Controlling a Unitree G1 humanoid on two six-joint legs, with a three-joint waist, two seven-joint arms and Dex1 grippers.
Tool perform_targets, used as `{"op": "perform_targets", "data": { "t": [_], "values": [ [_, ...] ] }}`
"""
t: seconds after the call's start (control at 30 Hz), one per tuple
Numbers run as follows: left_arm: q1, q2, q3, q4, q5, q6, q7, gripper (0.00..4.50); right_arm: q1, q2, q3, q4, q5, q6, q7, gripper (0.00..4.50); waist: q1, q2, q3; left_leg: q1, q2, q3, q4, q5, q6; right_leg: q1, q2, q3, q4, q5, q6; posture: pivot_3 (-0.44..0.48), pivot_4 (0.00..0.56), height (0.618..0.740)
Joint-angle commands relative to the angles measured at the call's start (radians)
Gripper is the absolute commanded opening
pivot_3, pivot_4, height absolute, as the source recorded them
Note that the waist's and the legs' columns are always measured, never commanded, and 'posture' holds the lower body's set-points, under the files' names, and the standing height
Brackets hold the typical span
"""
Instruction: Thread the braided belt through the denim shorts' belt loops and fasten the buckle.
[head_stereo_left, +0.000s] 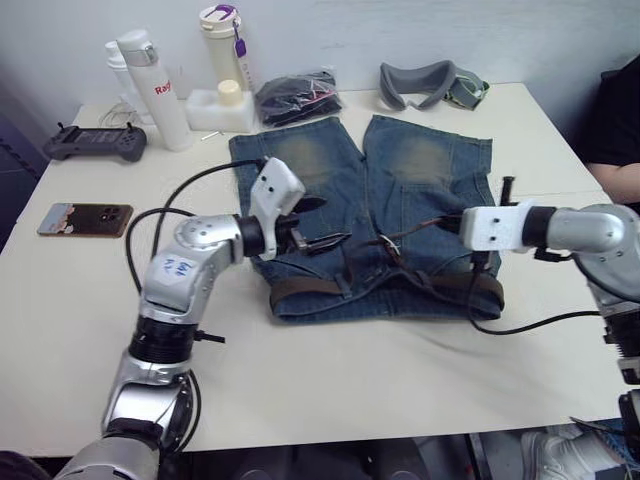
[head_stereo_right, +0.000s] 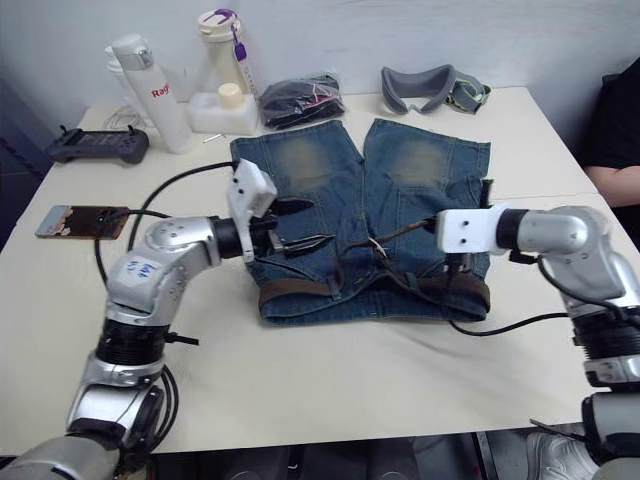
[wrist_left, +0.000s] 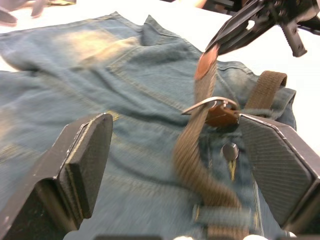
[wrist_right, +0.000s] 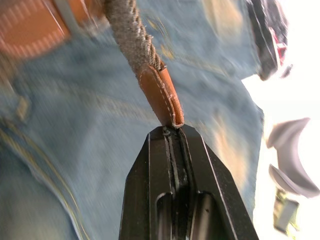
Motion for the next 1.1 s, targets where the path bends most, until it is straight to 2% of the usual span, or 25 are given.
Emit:
{"op": "perform_targets", "data": {
  "t": [0.03, 0.13, 0.27, 0.63, 0.73, 1.0, 1.1],
  "values": [
    [0.0, 0.004, -0.006, -0.023, -0.016, -0.02, -0.008, 4.4, -0.055, -0.05, -0.056, 0.037, 0.015, -0.057, -0.003, 0.0, -0.002, 0.0, 0.0, 0.0, 0.0, 0.0, 0.0, 0.0, 0.0, 0.0, 0.0, 0.0, 0.0, 0.0, 0.0, 0.0, 0.15, 0.74],
    [-0.011, -0.005, -0.016, -0.01, -0.012, -0.033, -0.002, 4.4, -0.104, -0.064, -0.056, 0.072, 0.007, -0.083, -0.013, 0.0, -0.004, 0.0, 0.0, 0.0, 0.0, 0.0, 0.0, 0.0, 0.0, 0.0, 0.0, 0.0, 0.0, 0.0, 0.0, 0.0, 0.15, 0.74],
    [-0.051, -0.064, -0.058, 0.021, 0.021, -0.079, 0.038, 4.4, -0.178, -0.041, -0.036, 0.066, 0.027, -0.102, 0.0, 0.0, -0.003, 0.0, 0.0, 0.0, 0.001, 0.001, 0.0, 0.0, 0.0, -0.001, 0.001, 0.001, 0.0, 0.0, 0.0, 0.0, 0.15, 0.74],
    [-0.199, -0.288, -0.185, 0.222, 0.172, -0.193, 0.212, 4.4, -0.169, 0.034, -0.017, -0.094, 0.062, 0.085, 0.046, 0.0, 0.001, 0.0, 0.0, -0.001, 0.0, 0.001, 0.003, 0.0, 0.0, 0.0, 0.0, 0.001, 0.0, 0.0, 0.0, 0.0, 0.15, 0.74],
    [-0.21, -0.301, -0.207, 0.256, 0.207, -0.22, 0.219, 3.52, -0.156, 0.033, -0.023, -0.127, 0.068, 0.12, 0.046, 0.0, -0.003, 0.0, 0.0, -0.001, 0.0, 0.002, 0.003, 0.0, 0.0, 0.0, 0.001, 0.001, 0.0, 0.0, 0.0, 0.0, 0.15, 0.74],
    [-0.215, -0.332, -0.185, 0.293, 0.214, -0.228, 0.24, 0.03, -0.128, 0.032, -0.042, -0.18, 0.078, 0.188, 0.03, 0.0, 0.0, 0.0, 0.0, -0.001, 0.001, 0.002, 0.003, 0.0, 0.001, -0.001, 0.001, 0.001, 0.0, 0.0, 0.0, 0.0, 0.15, 0.74],
    [-0.214, -0.338, -0.166, 0.292, 0.201, -0.218, 0.246, 0.03, -0.112, 0.043, -0.054, -0.2, 0.108, 0.239, 0.026, 0.0, 0.001, 0.0, 0.0, -0.001, 0.0, 0.002, 0.004, 0.0, 0.001, 0.0, 0.001, 0.001, 0.0, 0.0, 0.0, 0.0, 0.15, 0.74]
  ]
}}
